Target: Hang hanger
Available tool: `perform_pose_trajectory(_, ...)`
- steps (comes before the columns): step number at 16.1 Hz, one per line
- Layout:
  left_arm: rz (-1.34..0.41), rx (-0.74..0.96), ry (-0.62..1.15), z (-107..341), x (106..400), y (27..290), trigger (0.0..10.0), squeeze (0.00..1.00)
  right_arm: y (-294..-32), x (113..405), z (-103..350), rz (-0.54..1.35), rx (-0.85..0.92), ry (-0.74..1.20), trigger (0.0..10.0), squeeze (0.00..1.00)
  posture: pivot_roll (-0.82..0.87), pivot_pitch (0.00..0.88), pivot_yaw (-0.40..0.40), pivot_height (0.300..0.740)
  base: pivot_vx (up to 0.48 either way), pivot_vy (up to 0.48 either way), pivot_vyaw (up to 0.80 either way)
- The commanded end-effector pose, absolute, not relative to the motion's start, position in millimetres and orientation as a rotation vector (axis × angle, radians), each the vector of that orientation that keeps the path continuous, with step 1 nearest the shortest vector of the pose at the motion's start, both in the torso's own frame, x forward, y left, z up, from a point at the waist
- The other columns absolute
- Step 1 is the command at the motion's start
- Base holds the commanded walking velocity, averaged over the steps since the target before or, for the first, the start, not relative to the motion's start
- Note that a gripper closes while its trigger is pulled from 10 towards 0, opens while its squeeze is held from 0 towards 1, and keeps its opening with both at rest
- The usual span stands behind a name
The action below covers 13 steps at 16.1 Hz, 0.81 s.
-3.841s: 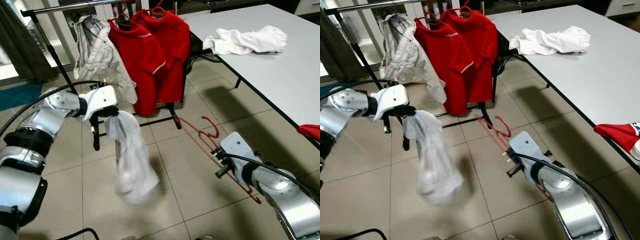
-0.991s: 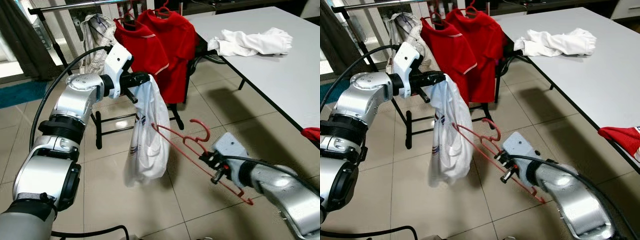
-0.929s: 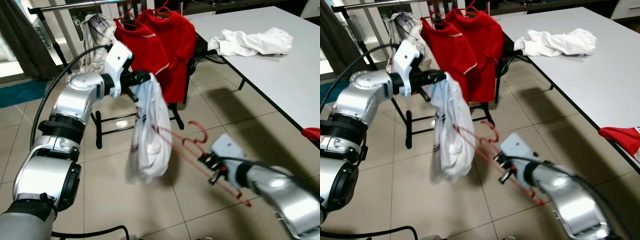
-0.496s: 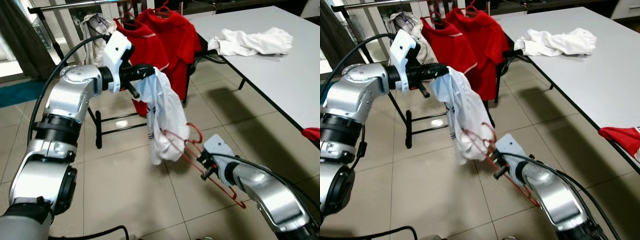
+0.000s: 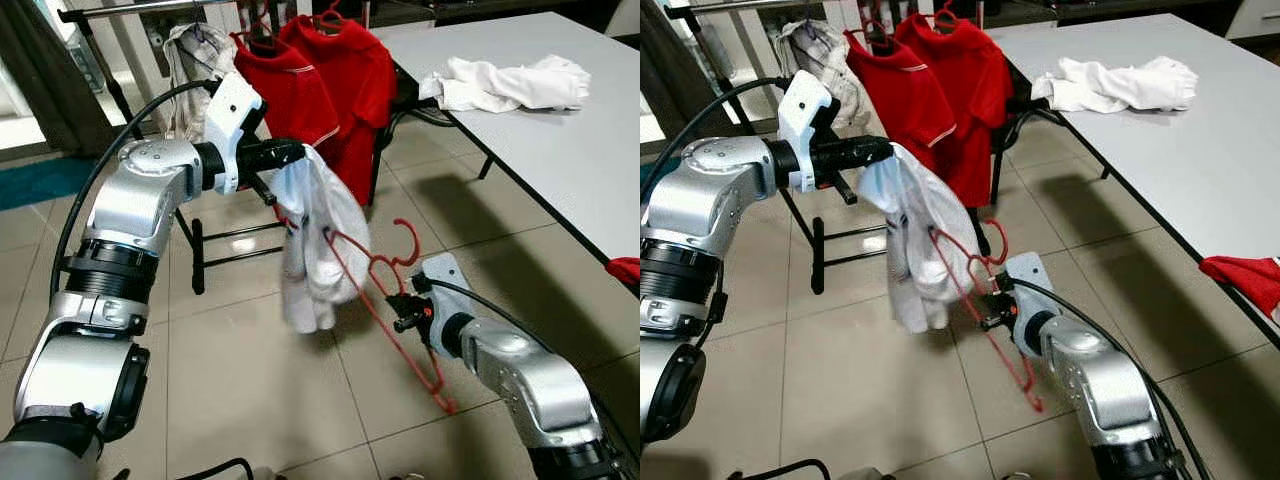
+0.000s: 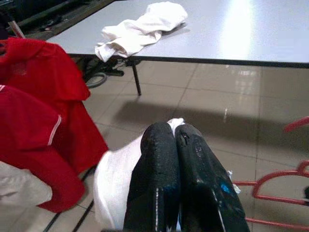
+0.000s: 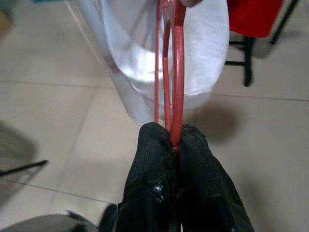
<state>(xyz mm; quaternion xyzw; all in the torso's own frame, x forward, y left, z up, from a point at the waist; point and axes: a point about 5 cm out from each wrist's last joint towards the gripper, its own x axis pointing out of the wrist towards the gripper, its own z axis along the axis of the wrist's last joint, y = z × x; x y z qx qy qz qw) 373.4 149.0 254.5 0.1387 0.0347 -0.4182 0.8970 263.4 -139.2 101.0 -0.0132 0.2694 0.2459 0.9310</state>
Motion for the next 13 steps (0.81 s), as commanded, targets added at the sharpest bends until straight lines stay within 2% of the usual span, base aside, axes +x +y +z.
perform_pose_trajectory(1,-0.86,0.296,0.058,257.5,372.6,149.0,0.0,0.0,-135.8,260.4,104.1,0.535,0.023,0.54,10.0,0.0,-0.08,0.055,0.064,0.74,0.0,0.0,0.0)
perform_pose_trajectory(6,-0.936,0.203,0.017,267.6,362.8,139.2,0.0,0.0,-132.3,259.6,82.7,0.501,0.091,0.638,10.0,0.0,-0.08,0.054,0.063,0.74,0.0,0.0,0.0)
perform_pose_trajectory(9,-0.95,0.233,0.036,263.2,354.6,140.5,0.0,0.0,-141.1,263.8,74.2,0.386,0.164,0.659,10.0,0.0,-0.08,0.05,0.057,0.74,0.0,0.0,0.0)
perform_pose_trajectory(13,-0.867,0.293,0.067,246.1,346.3,153.4,0.0,0.0,-162.7,261.4,68.9,0.218,0.325,0.665,10.0,0.0,-0.1,0.036,0.051,0.74,0.0,0.0,0.0)
